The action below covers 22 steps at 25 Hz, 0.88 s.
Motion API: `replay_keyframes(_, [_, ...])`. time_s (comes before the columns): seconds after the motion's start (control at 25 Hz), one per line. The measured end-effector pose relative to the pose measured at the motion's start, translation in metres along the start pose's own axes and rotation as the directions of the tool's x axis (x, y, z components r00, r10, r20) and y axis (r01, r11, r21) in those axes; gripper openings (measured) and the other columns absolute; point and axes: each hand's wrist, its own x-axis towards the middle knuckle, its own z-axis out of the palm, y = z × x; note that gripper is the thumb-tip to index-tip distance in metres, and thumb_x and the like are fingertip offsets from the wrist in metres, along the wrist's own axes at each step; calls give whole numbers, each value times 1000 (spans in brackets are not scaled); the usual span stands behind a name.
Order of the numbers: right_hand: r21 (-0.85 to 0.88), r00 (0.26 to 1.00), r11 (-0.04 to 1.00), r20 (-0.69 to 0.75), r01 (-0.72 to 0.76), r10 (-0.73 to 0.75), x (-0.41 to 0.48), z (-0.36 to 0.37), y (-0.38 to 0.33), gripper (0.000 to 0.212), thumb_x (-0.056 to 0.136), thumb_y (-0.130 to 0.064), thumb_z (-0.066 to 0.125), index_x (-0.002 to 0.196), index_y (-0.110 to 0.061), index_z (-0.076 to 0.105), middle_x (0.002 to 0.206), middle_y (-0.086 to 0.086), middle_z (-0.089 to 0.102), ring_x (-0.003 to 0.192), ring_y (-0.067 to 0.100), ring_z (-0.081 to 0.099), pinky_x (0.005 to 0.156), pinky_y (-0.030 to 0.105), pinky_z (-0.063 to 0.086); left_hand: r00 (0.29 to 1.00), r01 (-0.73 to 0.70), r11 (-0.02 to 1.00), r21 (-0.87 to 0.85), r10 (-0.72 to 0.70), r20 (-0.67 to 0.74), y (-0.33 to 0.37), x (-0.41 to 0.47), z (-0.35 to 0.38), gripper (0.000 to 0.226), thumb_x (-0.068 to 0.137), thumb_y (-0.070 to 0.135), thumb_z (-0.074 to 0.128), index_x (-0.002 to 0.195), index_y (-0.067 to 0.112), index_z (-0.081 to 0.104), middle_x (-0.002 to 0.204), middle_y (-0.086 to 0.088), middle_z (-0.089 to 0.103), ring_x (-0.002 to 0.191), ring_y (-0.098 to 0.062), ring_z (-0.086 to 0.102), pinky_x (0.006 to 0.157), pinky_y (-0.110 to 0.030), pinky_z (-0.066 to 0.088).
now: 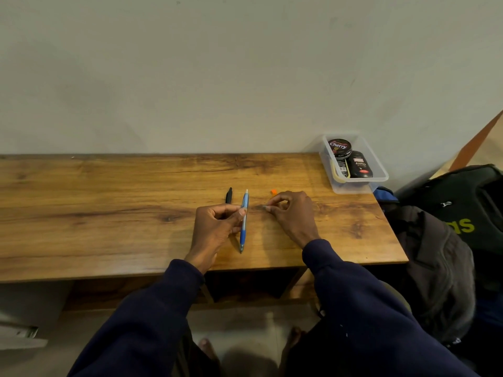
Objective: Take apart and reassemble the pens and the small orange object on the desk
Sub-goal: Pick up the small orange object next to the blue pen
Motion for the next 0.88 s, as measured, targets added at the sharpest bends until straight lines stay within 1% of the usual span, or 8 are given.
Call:
replay_keyframes(0.08, [-39,999,998,-13,-43,43,2,2,5,8,85,-21,83,92,-18,80,98,-4,72,105,13,54,84,26,46,1000,6,1000,15,-6,-8,0,1,-2,12,87,8,79,91,19,79,87,-4,81,81,-16,78,66,-22,62])
replay_keyframes(0.12, [-52,998,997,-24,-62,60,2,3,7,8,85,-22,83,91,-19,79,101,-3,72,109,18,50,85,27,44,1000,8,1000,25,-7,-14,0,1,-2,12,87,9,79,90,20,79,86,-2,81,80,-15,78,65,-21,61])
replay_keyframes(0.24, [-72,996,994,-38,-85,82,5,0,10,8,84,-24,84,89,-18,79,101,0,72,112,21,48,82,28,39,999,7,998,70,-5,-32,-1,4,-3,11,87,10,79,93,19,79,88,-3,80,82,-16,78,66,-22,62])
replay_keyframes(0.4, [-62,997,995,-1,-77,77,9,-5,11,9,84,-20,84,89,-14,80,101,3,73,110,28,56,94,37,47,999,5,991,130,2,-54,-1,6,-2,10,88,12,79,96,18,78,94,-4,79,84,-16,77,68,-23,63])
replay_keyframes(0.52, [-7,998,1000,-64,-28,28,8,-5,6,7,86,-15,82,92,-14,79,101,1,74,100,22,60,89,35,49,998,12,991,133,-4,-56,-1,7,-2,12,88,12,78,99,15,79,94,-4,78,82,-14,77,65,-20,61])
replay_keyframes(0.6, [80,995,997,-95,17,-9,9,-6,-4,6,88,-14,80,93,-17,79,95,-6,74,86,7,61,77,22,49,998,9,988,155,0,-60,-1,8,0,12,89,12,78,101,14,79,94,-4,78,81,-13,76,63,-19,60])
replay_keyframes(0.68, [176,999,984,-41,38,-32,13,-7,-15,5,90,-17,78,94,-16,79,91,-8,75,79,1,63,71,12,49,998,2,982,190,9,-59,-1,8,1,12,90,14,77,101,14,78,93,-3,78,81,-13,75,62,-17,59])
replay_keyframes(0.88, [300,981,954,183,2,-60,29,-8,-35,15,90,-20,78,95,-6,80,83,6,76,69,2,65,62,14,51,999,-15,976,219,21,-27,2,8,2,13,91,13,76,104,14,78,95,-2,77,83,-13,74,61,-16,57])
